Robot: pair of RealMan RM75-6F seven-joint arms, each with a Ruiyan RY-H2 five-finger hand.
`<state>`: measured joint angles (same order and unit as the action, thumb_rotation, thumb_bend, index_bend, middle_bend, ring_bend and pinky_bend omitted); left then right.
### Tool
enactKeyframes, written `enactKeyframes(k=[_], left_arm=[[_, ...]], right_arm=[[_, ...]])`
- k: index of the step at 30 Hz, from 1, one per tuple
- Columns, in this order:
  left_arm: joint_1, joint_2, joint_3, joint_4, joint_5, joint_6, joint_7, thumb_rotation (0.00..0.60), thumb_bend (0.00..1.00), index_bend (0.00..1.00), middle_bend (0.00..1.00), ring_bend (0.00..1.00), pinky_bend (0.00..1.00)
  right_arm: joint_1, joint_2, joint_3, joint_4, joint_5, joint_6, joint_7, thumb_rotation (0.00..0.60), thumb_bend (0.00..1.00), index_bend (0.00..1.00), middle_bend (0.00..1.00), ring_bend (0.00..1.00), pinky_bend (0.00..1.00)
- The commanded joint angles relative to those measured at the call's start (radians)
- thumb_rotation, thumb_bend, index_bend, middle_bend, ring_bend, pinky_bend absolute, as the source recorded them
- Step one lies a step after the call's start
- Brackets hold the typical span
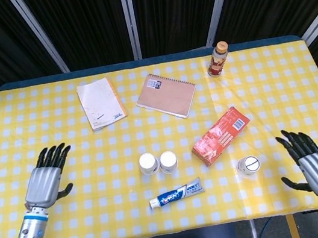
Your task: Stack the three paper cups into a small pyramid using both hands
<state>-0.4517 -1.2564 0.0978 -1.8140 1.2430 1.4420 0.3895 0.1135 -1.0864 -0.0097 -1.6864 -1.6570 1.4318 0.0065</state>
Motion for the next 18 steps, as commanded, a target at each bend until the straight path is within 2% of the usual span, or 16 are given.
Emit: enactKeyframes(k=[1,7,18], left_arm=[[0.076,0.06,0.041,0.039,0.08,0.075,-0.108,0.6,0.25,0.0,0.0,0.0,0.0],[0.115,0.095,0.025,0.052,0.112,0.08,-0.18,0.6,0.25,0.0,0.0,0.0,0.0],[0.139,0.112,0.001,0.049,0.155,0.048,-0.198,0.6,0.25,0.0,0.0,0.0,0.0]], right_arm=[[0.048,-0.006,-0.002,-0.071,0.015,-0.091,-0.088,0.6,0.1,0.17,0.0,0.0,0.0],[0.113,-0.06,0.04,-0.121,0.118,-0.207,-0.197,0.6,0.13,0.2,0.0,0.0,0.0],[0.166,-0.109,0.078,-0.121,0.276,-0.293,-0.298,0.6,0.17,0.23,0.0,0.0,0.0]])
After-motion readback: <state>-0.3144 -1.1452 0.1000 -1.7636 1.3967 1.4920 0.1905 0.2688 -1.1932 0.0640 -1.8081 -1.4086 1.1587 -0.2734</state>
